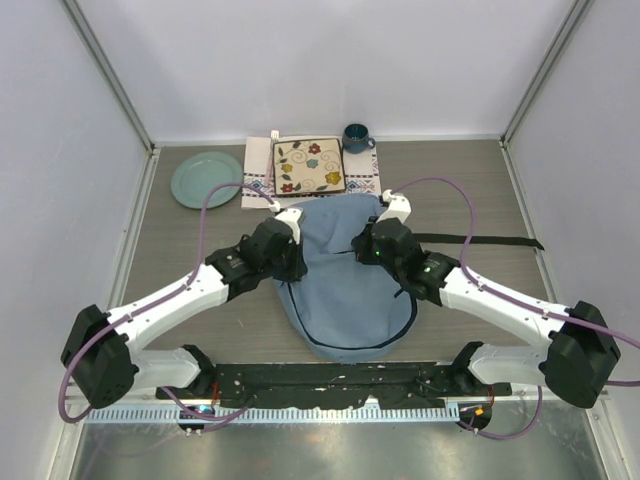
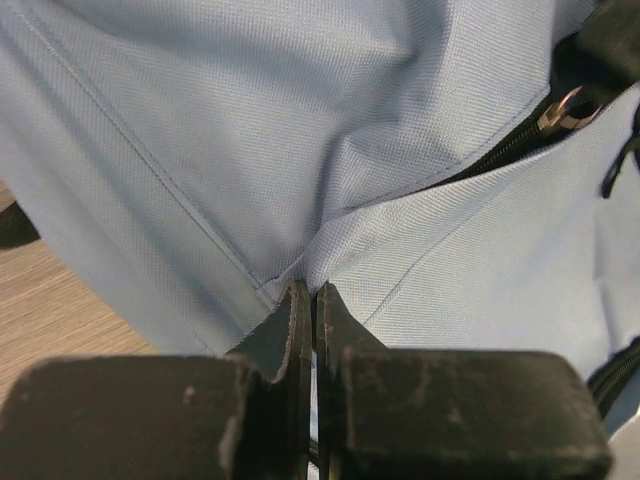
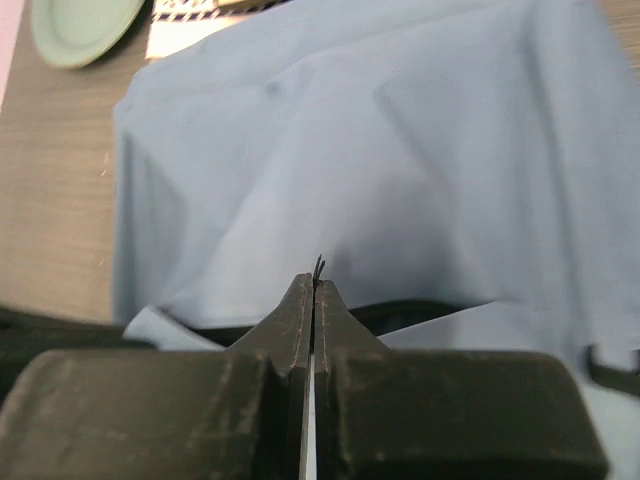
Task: Pack the student bag
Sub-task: Zip the student bag at the center of the board.
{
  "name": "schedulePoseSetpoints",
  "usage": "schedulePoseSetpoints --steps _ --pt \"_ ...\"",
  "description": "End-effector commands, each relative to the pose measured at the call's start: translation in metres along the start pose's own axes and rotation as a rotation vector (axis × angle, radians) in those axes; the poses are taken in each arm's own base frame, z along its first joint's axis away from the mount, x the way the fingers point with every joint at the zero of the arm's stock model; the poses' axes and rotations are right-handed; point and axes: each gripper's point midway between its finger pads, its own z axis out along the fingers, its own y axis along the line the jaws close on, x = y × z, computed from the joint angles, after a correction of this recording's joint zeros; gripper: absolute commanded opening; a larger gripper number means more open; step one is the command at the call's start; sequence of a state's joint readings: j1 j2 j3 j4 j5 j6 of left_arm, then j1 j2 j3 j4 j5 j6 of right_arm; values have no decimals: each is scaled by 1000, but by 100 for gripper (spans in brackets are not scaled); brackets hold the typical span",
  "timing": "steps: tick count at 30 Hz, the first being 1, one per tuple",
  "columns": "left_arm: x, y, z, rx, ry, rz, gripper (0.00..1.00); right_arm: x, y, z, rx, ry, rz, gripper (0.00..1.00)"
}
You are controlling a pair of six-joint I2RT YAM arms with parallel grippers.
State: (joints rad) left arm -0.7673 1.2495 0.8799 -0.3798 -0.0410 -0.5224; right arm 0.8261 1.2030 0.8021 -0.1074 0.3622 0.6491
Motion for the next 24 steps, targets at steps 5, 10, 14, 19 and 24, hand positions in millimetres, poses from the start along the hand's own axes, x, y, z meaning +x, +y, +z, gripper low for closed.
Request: schedulePoseSetpoints --steps 5,10,14,19,24 --pt "25 51 -16 -200 -14 -28 0 -35 -74 6 161 -76 99 1" --pt "30 56 -18 -214 -25 -48 0 -35 -110 2 240 -68 110 1" --pt "28 58 -18 -223 -30 -50 0 -34 -116 -3 244 -76 122 1" --pt "3 49 -14 -201 -91 -67 0 -26 -116 -9 225 -70 140 1" --pt "-50 32 -7 -164 -160 -96 5 -25 -115 -19 192 -103 160 8"
